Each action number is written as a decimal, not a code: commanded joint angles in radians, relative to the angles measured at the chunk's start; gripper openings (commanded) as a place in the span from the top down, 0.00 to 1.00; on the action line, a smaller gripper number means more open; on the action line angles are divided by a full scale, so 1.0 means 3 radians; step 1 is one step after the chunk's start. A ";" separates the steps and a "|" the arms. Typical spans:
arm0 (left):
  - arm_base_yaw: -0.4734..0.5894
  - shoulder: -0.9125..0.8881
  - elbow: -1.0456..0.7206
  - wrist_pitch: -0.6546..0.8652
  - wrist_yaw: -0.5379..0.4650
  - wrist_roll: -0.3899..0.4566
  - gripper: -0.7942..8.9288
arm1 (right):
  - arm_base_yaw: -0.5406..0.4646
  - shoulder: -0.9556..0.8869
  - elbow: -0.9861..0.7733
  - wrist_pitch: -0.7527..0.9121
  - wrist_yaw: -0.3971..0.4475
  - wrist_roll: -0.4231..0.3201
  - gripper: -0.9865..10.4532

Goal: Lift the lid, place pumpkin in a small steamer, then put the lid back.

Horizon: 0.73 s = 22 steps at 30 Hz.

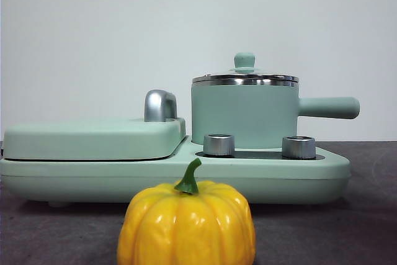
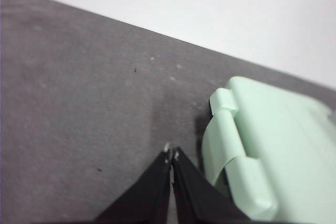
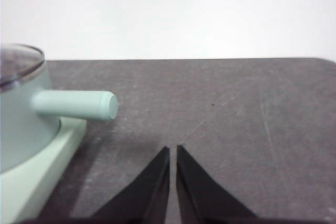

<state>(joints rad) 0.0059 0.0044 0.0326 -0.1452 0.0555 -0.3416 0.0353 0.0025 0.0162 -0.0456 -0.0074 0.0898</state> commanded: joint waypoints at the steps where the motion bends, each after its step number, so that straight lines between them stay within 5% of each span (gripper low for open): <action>1: 0.0001 -0.0004 -0.0061 0.0039 -0.0004 -0.0810 0.91 | 0.0003 0.0004 -0.0011 0.0023 0.0003 0.0444 0.90; 5: 0.0001 -0.0004 -0.0061 0.0052 -0.0004 -0.1319 0.91 | -0.0004 0.0006 -0.0010 -0.0033 0.0024 0.1242 0.90; 7: 0.0001 -0.0004 -0.0061 0.0144 -0.0004 -0.1369 0.91 | -0.0004 0.0006 -0.0010 -0.0023 0.0024 0.1396 0.90; 12: 0.0001 0.0003 -0.0025 0.0618 0.0014 -0.1335 0.91 | -0.0004 0.0006 0.0062 0.0051 0.0022 0.1385 0.90; 18: 0.0001 0.0111 0.0263 0.0320 0.0148 -0.1030 0.91 | -0.0004 0.0102 0.0408 -0.0192 -0.0004 0.1381 0.90; 22: 0.0001 0.0254 0.0544 0.0092 0.0154 -0.0601 0.91 | 0.0000 0.0271 0.0696 -0.0371 -0.0106 0.1171 0.90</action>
<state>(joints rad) 0.0059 0.0715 0.1684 -0.1146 0.1009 -0.6140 0.0353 0.0738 0.2043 -0.1555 -0.0334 0.4747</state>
